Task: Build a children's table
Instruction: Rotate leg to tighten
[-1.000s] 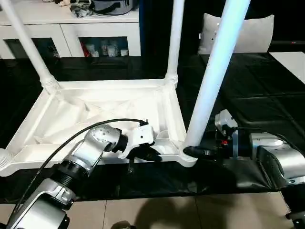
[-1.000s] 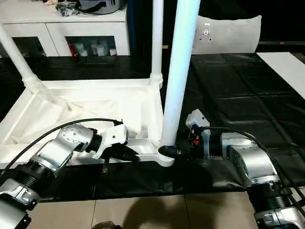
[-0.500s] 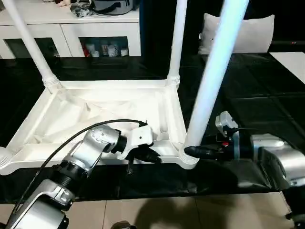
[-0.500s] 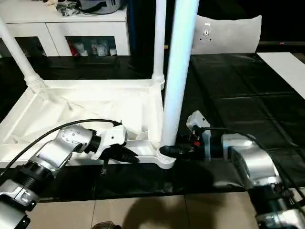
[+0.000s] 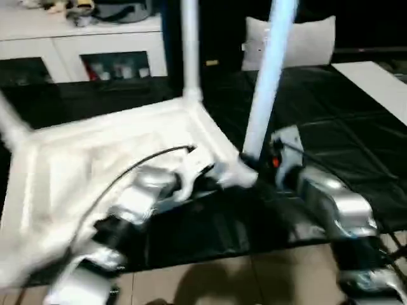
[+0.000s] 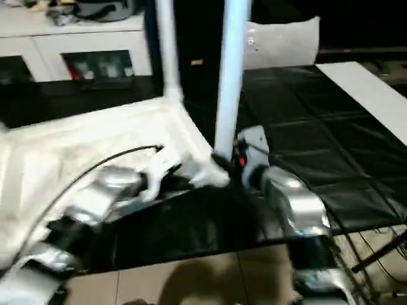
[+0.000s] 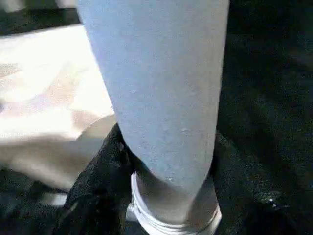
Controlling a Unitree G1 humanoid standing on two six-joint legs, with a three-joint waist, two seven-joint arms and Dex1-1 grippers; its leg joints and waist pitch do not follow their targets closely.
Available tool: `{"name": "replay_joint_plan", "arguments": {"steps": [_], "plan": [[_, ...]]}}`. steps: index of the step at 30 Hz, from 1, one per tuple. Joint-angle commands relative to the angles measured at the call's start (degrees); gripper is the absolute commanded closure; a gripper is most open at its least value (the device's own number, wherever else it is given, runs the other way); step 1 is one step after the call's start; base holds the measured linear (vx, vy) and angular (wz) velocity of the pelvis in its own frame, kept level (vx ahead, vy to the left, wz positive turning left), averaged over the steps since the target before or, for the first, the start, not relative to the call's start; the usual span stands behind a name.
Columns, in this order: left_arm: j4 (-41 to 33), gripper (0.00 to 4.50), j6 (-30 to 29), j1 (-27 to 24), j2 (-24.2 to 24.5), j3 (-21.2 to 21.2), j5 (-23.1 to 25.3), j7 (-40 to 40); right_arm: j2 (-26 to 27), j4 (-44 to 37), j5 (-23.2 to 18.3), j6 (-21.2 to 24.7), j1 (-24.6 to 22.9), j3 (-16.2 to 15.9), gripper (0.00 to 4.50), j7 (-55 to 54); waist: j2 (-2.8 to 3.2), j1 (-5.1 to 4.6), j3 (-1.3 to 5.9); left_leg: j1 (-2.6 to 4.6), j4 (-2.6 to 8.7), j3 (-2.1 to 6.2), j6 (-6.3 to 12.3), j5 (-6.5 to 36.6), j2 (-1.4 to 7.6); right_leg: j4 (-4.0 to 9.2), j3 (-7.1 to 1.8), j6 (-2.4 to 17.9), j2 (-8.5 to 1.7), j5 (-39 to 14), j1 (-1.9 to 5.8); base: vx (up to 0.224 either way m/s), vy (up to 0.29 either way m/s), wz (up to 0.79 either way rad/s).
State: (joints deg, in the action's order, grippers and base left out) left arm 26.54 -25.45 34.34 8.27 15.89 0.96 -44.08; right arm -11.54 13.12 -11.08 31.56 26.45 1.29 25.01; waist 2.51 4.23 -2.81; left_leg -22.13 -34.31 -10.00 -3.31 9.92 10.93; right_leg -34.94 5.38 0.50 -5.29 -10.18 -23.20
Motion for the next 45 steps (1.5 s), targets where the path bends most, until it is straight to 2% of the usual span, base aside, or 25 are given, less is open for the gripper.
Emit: {"name": "replay_joint_plan", "arguments": {"steps": [1, 3, 5, 7, 9, 10, 11, 15, 16, 20, 24, 27, 28, 31, 32, 33, 35, 37, 38, 40, 45], "plan": [[-1.55, 4.50, 0.48, 2.32, -0.72, -2.67, -1.22, 2.90, 0.41, 2.65, 2.13, -2.15, -0.16, -1.56, 1.81, -2.42, -0.63, 0.46, 4.31, 0.56, 3.88, 0.72, 0.48, 9.37, 1.63, 4.53, -2.70, 9.89, -3.41, -11.82, 3.15, 0.000, 0.000, 0.00], [-1.91, 4.50, 0.56, 2.27, -1.06, -2.80, -1.15, 3.63, 1.14, 2.63, 2.10, -2.67, -0.19, -1.34, 1.79, -2.56, -0.72, 0.59, 4.36, 0.34, 3.65, 0.61, 2.03, 7.02, 1.43, 4.08, -2.74, 10.91, -3.19, -7.58, 3.40, 0.000, 0.000, 0.00], [-2.27, 4.50, 0.63, 2.18, -1.12, -2.83, -1.17, 3.60, 1.88, 2.12, 1.59, -2.45, -0.32, -0.81, 1.50, -2.24, -0.81, 0.83, 4.53, 0.23, 3.47, 0.56, 3.72, 4.67, 1.43, 3.65, -2.74, 11.78, -3.25, -4.17, 3.67, 0.000, 0.000, 0.00], [-2.90, 4.50, 0.92, 1.97, -0.66, -2.26, -0.79, 2.86, 2.07, 1.59, 1.61, -2.97, -0.64, -0.94, 1.38, -1.58, -0.62, 0.92, 4.43, 0.35, 3.50, 0.55, 4.23, 4.72, 1.55, 3.72, -2.68, 12.02, -3.22, -4.46, 3.58, 0.000, 0.000, 0.00], [-3.56, 4.50, 0.88, 1.58, -0.18, -1.81, -0.57, 2.59, 2.00, 1.57, 1.10, -3.95, -0.96, -1.01, 1.32, -1.33, -0.57, 0.92, 4.31, 0.46, 3.62, 0.57, 4.06, 5.77, 1.71, 3.87, -2.68, 11.98, -3.30, -5.93, 3.55, 0.000, 0.000, 0.00], [-3.87, 4.50, 1.07, 1.28, 0.24, -1.62, -0.64, 2.42, 1.52, 1.46, 0.63, -5.04, -1.28, -0.98, 1.07, -0.52, -0.57, 0.91, 4.30, 0.48, 3.62, 0.55, 3.91, 6.12, 1.71, 3.92, -2.69, 11.92, -3.30, -6.40, 3.55, 0.000, 0.000, 0.00], [-3.97, 4.50, 1.21, 1.14, 0.48, -1.50, -0.72, 2.34, 1.12, 1.41, 0.35, -5.77, -1.47, -0.93, 1.07, 0.09, -0.49, 0.94, 4.18, 0.63, 3.69, 0.50, 3.38, 7.83, 1.75, 4.24, -2.73, 11.54, -3.34, -8.40, 3.45, 0.000, 0.000, 0.00], [-3.88, 4.50, 2.99, 0.66, 1.62, -0.83, -0.91, 0.43, -1.11, 0.08, -0.67, -6.57, -2.42, -0.50, 0.80, 3.99, -0.48, 1.13, 4.10, 0.73, 3.87, 0.61, 2.80, 9.32, 1.83, 4.48, -2.73, 10.60, -3.34, -10.66, 3.50, 0.000, 0.000, 0.00], [-3.81, 4.50, 3.60, 0.55, 1.95, -0.57, -0.96, -0.38, -1.87, -0.25, -0.98, -6.90, -2.65, -0.54, 0.59, 5.49, -0.48, 1.13, 4.10, 0.73, 3.87, 0.61, 2.80, 9.32, 1.83, 4.48, -2.73, 10.60, -3.34, -10.66, 3.50, 0.000, 0.000, 0.00], [-3.26, 4.50, 6.13, 0.29, 3.86, 0.89, -0.75, -4.12, -5.61, -1.23, -1.89, -8.09, -3.49, -1.29, 0.31, 12.12, -0.61, 1.31, 4.23, 0.60, 3.70, 0.63, 3.46, 8.35, 1.81, 4.17, -2.73, 10.84, -3.35, -8.75, 3.60, 0.000, 0.000, 0.00], [-1.60, 4.50, 11.23, 0.51, 7.83, 4.15, 0.90, -10.63, -12.52, -1.78, -3.14, -7.89, -4.15, -3.25, 0.02, 22.57, -0.54, 1.61, 4.17, 0.60, 3.62, 0.59, 4.28, 8.37, 1.93, 4.06, -2.75, 11.55, -3.33, -8.09, 3.58, 0.000, 0.000, 0.00], [-1.33, 4.50, 14.06, 0.47, 9.49, 5.43, 1.14, -14.04, -15.56, -2.82, -3.66, -7.26, -4.42, -4.47, 0.02, 27.25, -0.52, 1.95, 4.04, 0.82, 3.62, 0.52, 4.27, 9.44, 2.02, 4.33, -2.78, 11.30, -3.32, -10.18, 3.39, 0.000, 0.000, 0.00], [-2.27, 4.50, 15.70, -0.03, 10.79, 6.35, 0.39, -18.04, -17.93, -3.70, -4.30, -6.53, -4.64, -5.54, 0.02, 31.43, -0.60, 2.18, 4.06, 0.86, 3.64, 0.53, 4.15, 9.70, 2.09, 4.34, -2.77, 11.15, -3.34, -11.01, 3.39, 0.000, 0.000, 0.00], [-3.10, 4.50, 16.35, -0.48, 11.76, 7.08, -0.23, -20.98, -19.43, -4.03, -4.68, -6.49, -4.91, -6.36, 0.02, 34.63, -0.44, 2.93, 4.12, 1.07, 3.65, 0.53, 4.01, 9.66, 2.47, 4.05, -2.87, 11.78, -3.48, -10.41, 3.19, 0.000, 0.000, 0.00], [-3.52, 4.50, 16.86, -0.75, 12.49, 7.56, -0.47, -22.57, -20.11, -3.95, -4.82, -7.10, -5.10, -6.84, 0.29, 36.34, -0.49, 2.99, 4.10, 1.04, 3.66, 0.49, 3.95, 9.71, 2.47, 4.00, -2.87, 11.97, -3.45, -10.27, 3.12, 0.000, 0.000, 0.00], [-3.95, 4.50, 17.62, -1.05, 13.54, 8.14, -0.77, -24.62, -20.54, -3.52, -5.11, -8.67, -5.24, -7.29, 0.36, 38.54, -0.58, 3.27, 4.11, 1.00, 3.67, 0.54, 3.83, 10.27, 2.47, 4.02, -2.82, 12.01, -3.58, -10.94, 3.17, 0.000, 0.000, 0.00], [-4.02, 4.50, 18.30, -1.15, 14.17, 8.47, -1.18, -26.00, -20.69, -3.26, -5.75, -8.84, -5.24, -7.60, 0.41, 40.17, -0.53, 3.68, 4.10, 1.15, 3.69, 0.53, 3.57, 10.63, 2.58, 4.04, -2.89, 11.95, -3.66, -11.67, 3.00, 0.000, 0.000, 0.00], [-3.95, 4.50, 18.70, -1.17, 14.55, 8.62, -1.48, -27.04, -21.02, -3.27, -6.37, -8.50, -5.26, -8.13, 0.55, 41.81, -0.54, 3.84, 4.05, 1.07, 3.76, 0.53, 3.29, 11.22, 2.55, 4.07, -2.88, 11.87, -3.66, -12.36, 3.06, 0.000, 0.000, 0.00], [-4.10, 4.50, 18.82, -1.25, 14.90, 8.72, -1.74, -27.93, -21.25, -3.45, -6.86, -7.98, -5.31, -8.52, 0.71, 42.88, -0.89, 3.80, 3.98, 1.03, 3.83, 0.53, 3.22, 11.27, 2.54, 4.15, -2.86, 11.72, -3.64, -12.74, 3.07, 0.000, 0.000, 0.00], [-4.16, 4.50, 19.02, -1.35, 15.38, 8.49, -1.98, -29.42, -21.51, -3.81, -7.62, -7.20, -5.40, -9.01, 0.86, 44.70, -0.86, 3.97, 3.99, 1.04, 3.83, 0.58, 3.09, 11.54, 2.52, 4.25, -2.86, 11.14, -3.81, -14.52, 3.10, 0.000, 0.000, 0.00], [-3.86, 4.50, 19.29, -1.35, 16.09, 8.25, -2.21, -30.26, -21.42, -3.43, -8.16, -5.84, -5.78, -9.99, 1.31, 46.91, -0.93, 3.96, 4.06, 0.89, 3.73, 0.59, 3.19, 10.41, 2.45, 4.16, -2.82, 10.94, -3.72, -13.98, 3.05, 0.000, 0.000, 0.00]]}}
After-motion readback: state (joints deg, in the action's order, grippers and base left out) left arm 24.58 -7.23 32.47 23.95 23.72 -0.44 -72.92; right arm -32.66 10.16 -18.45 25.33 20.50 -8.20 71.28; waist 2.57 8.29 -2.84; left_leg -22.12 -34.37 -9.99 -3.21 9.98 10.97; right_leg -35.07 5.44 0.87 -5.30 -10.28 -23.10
